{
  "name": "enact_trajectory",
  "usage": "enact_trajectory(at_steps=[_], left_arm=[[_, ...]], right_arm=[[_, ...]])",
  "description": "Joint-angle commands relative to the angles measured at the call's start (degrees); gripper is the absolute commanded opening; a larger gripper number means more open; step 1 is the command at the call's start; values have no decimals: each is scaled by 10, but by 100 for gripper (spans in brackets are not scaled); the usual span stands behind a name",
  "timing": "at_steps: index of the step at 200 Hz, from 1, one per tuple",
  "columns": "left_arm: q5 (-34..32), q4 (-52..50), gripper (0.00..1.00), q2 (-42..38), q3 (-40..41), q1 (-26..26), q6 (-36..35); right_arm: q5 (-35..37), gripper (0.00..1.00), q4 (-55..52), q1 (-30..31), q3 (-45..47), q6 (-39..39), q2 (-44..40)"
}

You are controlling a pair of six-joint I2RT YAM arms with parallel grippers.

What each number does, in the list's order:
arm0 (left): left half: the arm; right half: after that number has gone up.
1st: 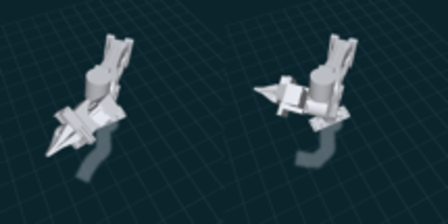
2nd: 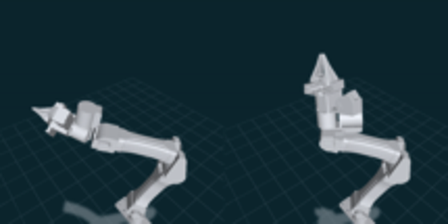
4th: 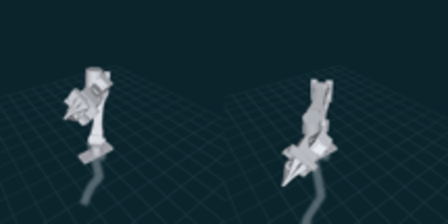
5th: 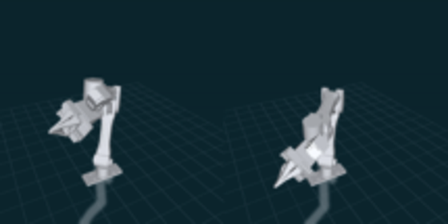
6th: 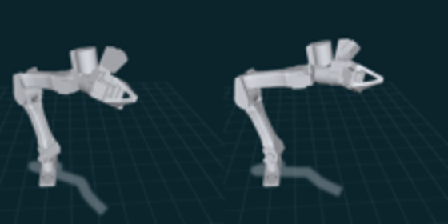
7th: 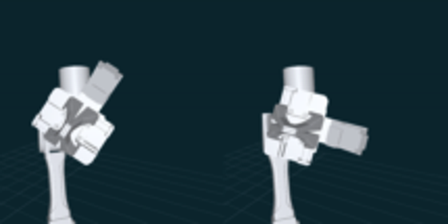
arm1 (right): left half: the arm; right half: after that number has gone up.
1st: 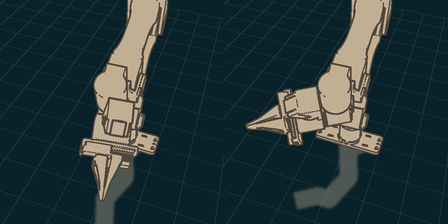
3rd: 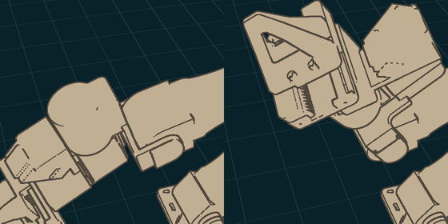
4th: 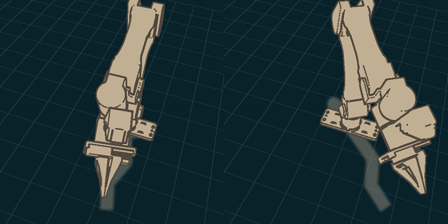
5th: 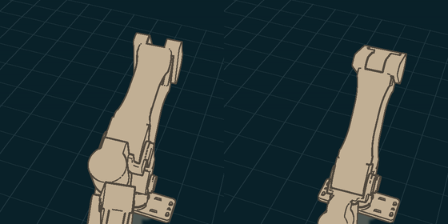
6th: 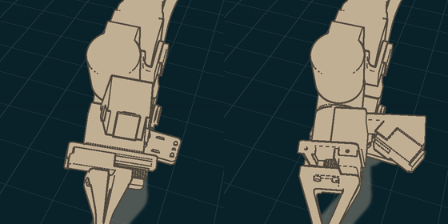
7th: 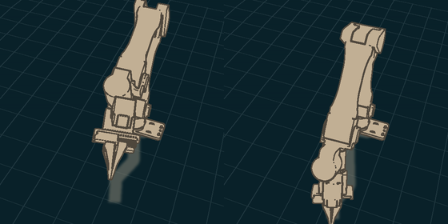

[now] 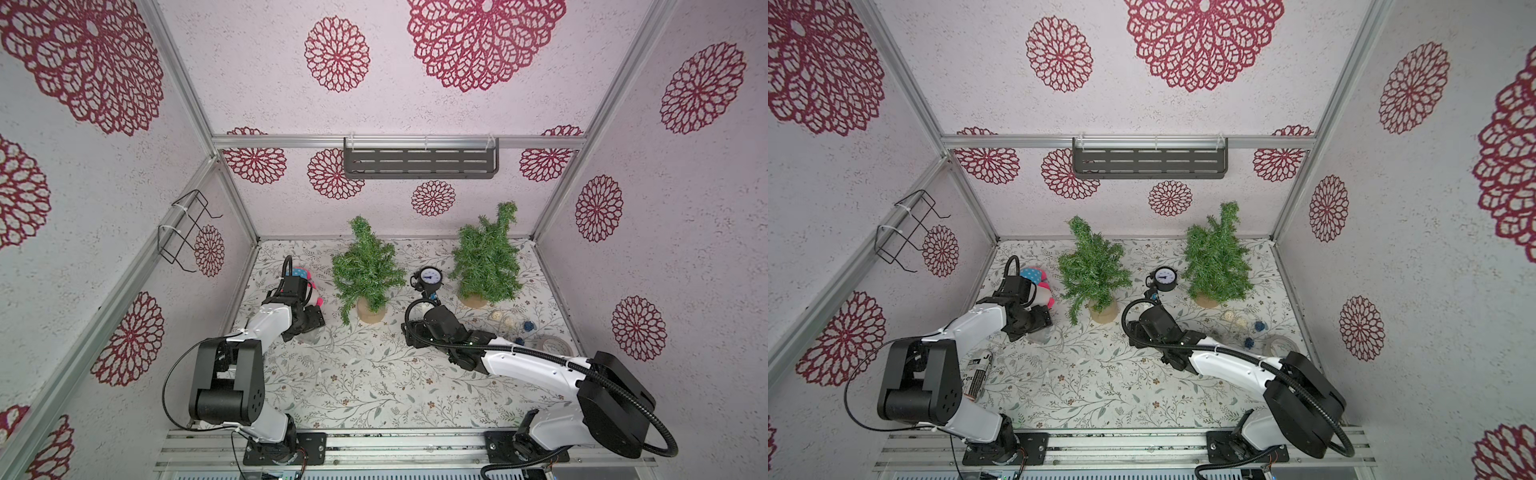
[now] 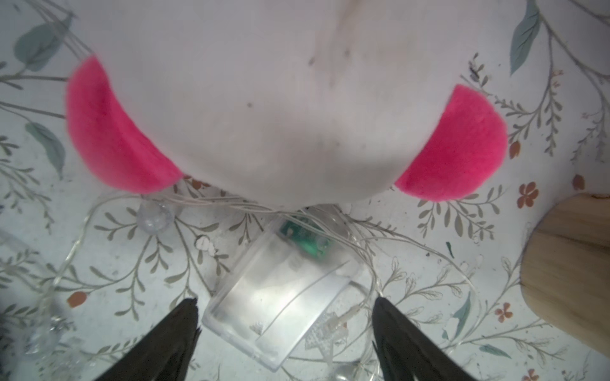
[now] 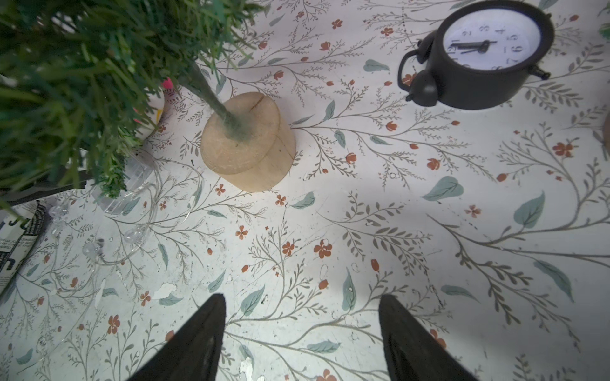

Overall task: Wrap string light around the christmas tree
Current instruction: Pick up the light string from the center of the board.

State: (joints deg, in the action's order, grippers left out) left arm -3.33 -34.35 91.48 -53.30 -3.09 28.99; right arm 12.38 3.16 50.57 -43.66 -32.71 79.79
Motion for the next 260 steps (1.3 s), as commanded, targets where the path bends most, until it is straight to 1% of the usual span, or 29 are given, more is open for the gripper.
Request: enact_trajectory(at_steps=[1, 18, 40, 80, 115, 127, 141, 147, 164, 187, 221, 240, 248, 260], left_arm=[[4, -27, 86, 27, -24, -13, -32], [-7, -44, 86, 49, -44, -25, -46], [-20, -51, 86, 72, -58, -25, -58], [-14, -63, 80, 104, -77, -28, -71], [5, -75, 72, 112, -81, -39, -72], [15, -75, 66, 113, -80, -42, -71], [31, -77, 57, 110, -77, -42, -67], [37, -82, 54, 105, -78, -42, -65], [53, -97, 54, 80, -79, -42, -61], [69, -119, 54, 18, -75, -42, -48], [146, -147, 54, -96, -48, -39, -20], [235, -123, 54, -166, -15, -10, 18], [271, -100, 53, -193, 3, -2, 57], [310, -55, 53, -225, 27, -7, 112]], right_arm=[[20, 75, 10, 3, 4, 12, -17], [20, 76, 9, 2, 3, 16, -15], [24, 76, 7, 3, 3, 22, -16], [31, 76, 2, 3, 0, 26, -16], [33, 76, 5, 3, 2, 21, -14], [32, 76, 6, 3, 2, 17, -13], [32, 76, 7, 3, 1, 16, -15], [31, 76, 6, 3, 1, 16, -15], [32, 76, 2, 3, -1, 17, -19], [32, 76, -2, 3, -1, 20, -21], [22, 76, -3, 3, -10, 18, -17], [13, 76, -1, 3, -14, 14, -14], [8, 76, -1, 3, -16, 12, -13], [-1, 76, -3, 3, -20, 9, -12]])
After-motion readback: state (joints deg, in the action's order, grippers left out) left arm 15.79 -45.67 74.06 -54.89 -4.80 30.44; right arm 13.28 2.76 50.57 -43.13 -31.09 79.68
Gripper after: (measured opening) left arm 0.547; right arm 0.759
